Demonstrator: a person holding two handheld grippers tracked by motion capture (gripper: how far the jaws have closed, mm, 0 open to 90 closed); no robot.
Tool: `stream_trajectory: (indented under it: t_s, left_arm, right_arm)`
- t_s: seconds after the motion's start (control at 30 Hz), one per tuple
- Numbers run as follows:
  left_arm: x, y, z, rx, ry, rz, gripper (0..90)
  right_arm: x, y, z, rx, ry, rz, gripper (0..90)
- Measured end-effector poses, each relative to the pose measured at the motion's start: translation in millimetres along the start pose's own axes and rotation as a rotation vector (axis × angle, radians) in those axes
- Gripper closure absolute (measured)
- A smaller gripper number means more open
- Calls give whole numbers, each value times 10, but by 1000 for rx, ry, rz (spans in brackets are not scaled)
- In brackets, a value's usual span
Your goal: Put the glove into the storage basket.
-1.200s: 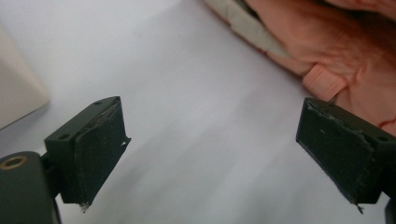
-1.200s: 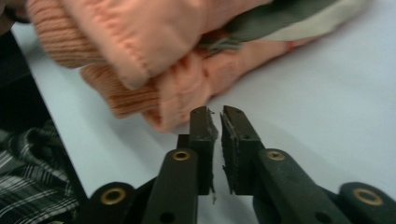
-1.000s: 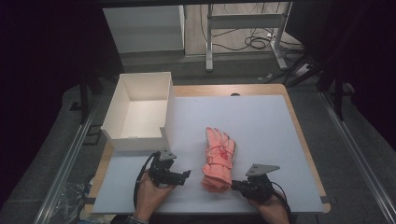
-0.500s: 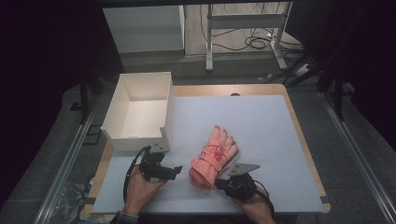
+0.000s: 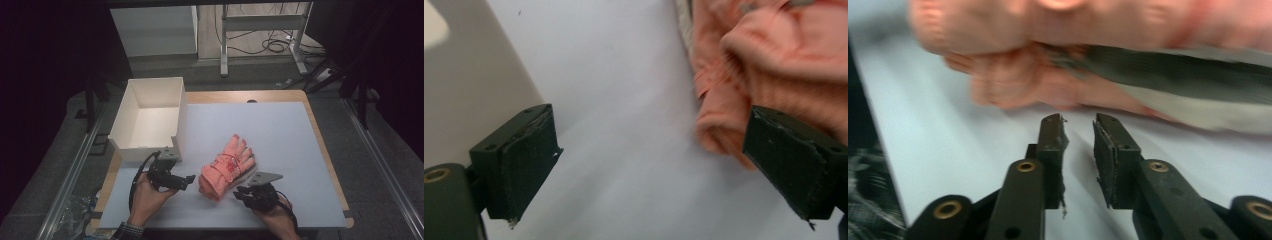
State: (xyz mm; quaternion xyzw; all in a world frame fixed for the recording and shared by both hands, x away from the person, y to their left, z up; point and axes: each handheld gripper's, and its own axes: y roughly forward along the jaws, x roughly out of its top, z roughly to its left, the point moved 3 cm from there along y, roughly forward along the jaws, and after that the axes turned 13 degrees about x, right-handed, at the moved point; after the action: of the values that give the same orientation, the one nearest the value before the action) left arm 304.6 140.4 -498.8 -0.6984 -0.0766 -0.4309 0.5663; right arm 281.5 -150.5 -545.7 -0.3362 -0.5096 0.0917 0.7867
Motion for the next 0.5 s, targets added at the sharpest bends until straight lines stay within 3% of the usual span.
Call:
stream_trajectory:
  t_s: [0.1,0.23,0.43,0.5]
  left_arm:
    - [96,-72,-37,-17,1,-7,71]
    - [255,-132,-149,-34,34,-8,59]
    - [436,-102,-336,-53,82,2,41]
    - [551,-42,-465,-64,111,3,39]
  right_arm:
    - [-40,-125,-120,-40,10,-1,665]
    - [-87,-281,-291,-99,24,-1,607]
    - [-136,-507,-558,-196,52,-10,512]
    - [-153,-582,-650,-225,64,-14,462]
